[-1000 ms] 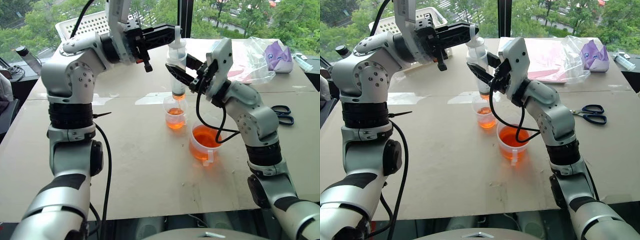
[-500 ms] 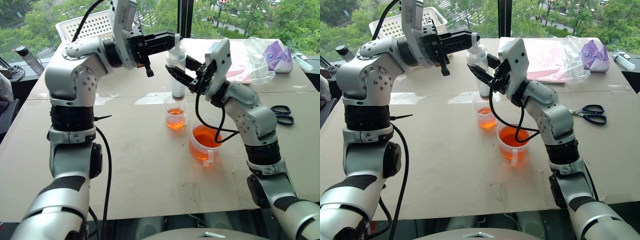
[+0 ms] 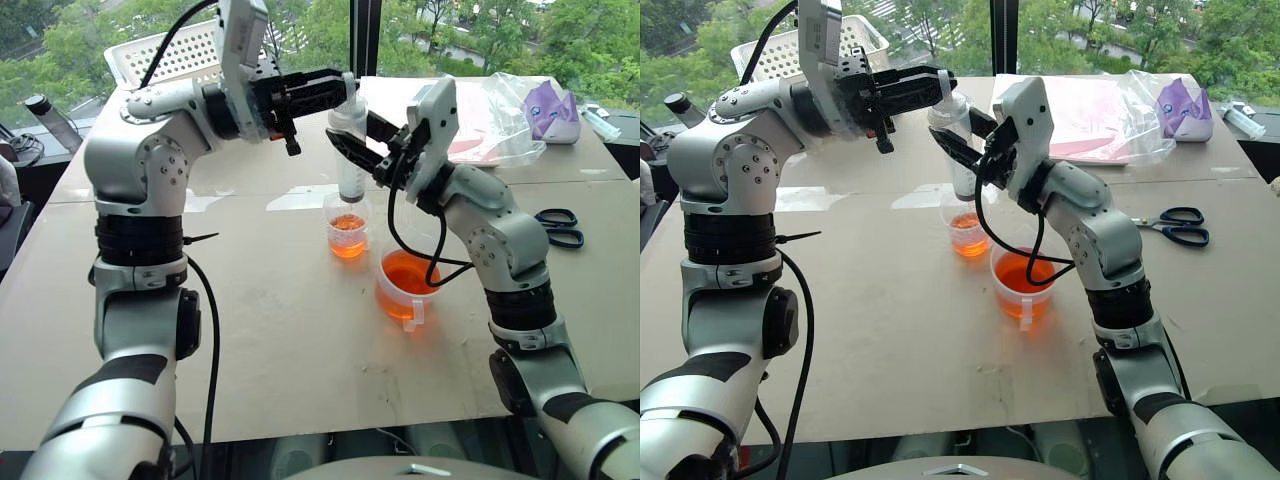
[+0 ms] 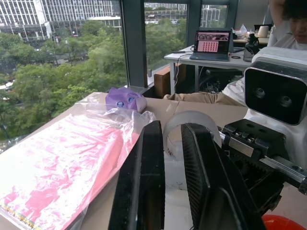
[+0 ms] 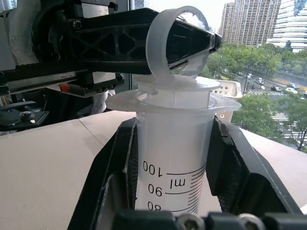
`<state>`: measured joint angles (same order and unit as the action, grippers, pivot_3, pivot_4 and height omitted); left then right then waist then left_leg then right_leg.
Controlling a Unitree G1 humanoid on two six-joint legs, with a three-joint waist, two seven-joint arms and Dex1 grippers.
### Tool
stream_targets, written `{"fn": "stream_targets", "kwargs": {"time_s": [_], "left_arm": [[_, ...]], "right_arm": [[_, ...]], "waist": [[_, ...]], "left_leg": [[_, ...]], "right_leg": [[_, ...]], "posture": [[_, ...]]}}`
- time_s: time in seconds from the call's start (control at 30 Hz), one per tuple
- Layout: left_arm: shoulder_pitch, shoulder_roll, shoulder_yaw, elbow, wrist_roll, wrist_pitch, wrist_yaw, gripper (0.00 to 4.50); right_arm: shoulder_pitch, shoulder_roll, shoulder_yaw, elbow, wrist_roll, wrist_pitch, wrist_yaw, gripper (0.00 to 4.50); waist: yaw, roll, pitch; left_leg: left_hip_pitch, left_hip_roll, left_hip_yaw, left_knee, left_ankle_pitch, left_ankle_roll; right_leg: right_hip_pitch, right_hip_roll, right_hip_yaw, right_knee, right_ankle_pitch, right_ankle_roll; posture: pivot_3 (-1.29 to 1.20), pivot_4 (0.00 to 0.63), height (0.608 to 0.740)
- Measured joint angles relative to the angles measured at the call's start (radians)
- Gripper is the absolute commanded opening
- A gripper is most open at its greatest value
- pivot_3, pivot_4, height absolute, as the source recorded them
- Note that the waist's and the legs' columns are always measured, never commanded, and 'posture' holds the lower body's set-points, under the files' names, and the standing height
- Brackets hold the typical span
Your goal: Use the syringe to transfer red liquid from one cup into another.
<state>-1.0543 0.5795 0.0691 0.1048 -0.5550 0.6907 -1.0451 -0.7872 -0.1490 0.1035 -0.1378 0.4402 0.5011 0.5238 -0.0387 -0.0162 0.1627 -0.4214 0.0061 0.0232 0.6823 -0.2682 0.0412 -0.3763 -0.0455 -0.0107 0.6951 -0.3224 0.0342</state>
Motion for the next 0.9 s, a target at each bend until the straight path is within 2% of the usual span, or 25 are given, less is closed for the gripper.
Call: {"fn": "stream_targets", "kwargs": {"time_s": [0.17, 0.27, 0.6, 0.77, 0.9], "left_arm": [[0.004, 0.026, 0.012, 0.0, 0.004, 0.002, 0.001, 4.27], [0.021, 0.042, -0.024, -0.009, -0.002, 0.01, -0.049, 4.27], [0.036, 0.129, 0.002, -0.006, -0.035, 0.031, -0.099, 4.27], [0.083, 0.129, -0.033, -0.008, -0.016, 0.034, -0.106, 4.27], [0.098, 0.09, -0.077, -0.013, 0.006, 0.018, -0.1, 4.27]], "right_arm": [[0.0, 0.001, -0.021, -0.004, 0.01, 0.0, 0.007, 1.49], [-0.02, 0.01, -0.044, -0.01, 0.015, -0.002, -0.008, 1.49], [-0.021, 0.02, -0.043, -0.025, 0.038, 0.0, -0.011, 1.49], [-0.03, 0.018, -0.049, -0.03, 0.05, 0.002, -0.014, 1.49], [-0.063, 0.017, -0.07, -0.044, 0.072, 0.018, -0.026, 1.49]], "waist": [[-0.001, 0.0, 0.0], [0.0, 0.0, 0.0], [-0.002, 0.0, 0.0], [0.0, 0.0, 0.0], [0.0, 0.0, 0.0]], "left_leg": [[0.0, 0.0, 0.0, 0.0, 0.0, 0.0], [0.0, 0.0, 0.0, 0.0, 0.0, 0.0], [0.0, 0.0, 0.0, 0.0, 0.0, 0.0], [0.0, 0.0, 0.0, 0.0, 0.0, 0.0], [0.0, 0.0, 0.0, 0.0, 0.0, 0.0]], "right_leg": [[0.0, 0.0, 0.0, 0.0, 0.0, 0.0], [0.0, 0.0, 0.0, 0.0, 0.0, 0.0], [0.0, 0.0, 0.0, 0.0, 0.0, 0.0], [0.0, 0.0, 0.0, 0.0, 0.0, 0.0], [0.0, 0.0, 0.0, 0.0, 0.0, 0.0]], "posture": [[0.0, 0.15, 0.74], [0.0, 0.15, 0.74], [0.0, 0.15, 0.74], [0.0, 0.15, 0.74], [0.0, 0.15, 0.74]]}}
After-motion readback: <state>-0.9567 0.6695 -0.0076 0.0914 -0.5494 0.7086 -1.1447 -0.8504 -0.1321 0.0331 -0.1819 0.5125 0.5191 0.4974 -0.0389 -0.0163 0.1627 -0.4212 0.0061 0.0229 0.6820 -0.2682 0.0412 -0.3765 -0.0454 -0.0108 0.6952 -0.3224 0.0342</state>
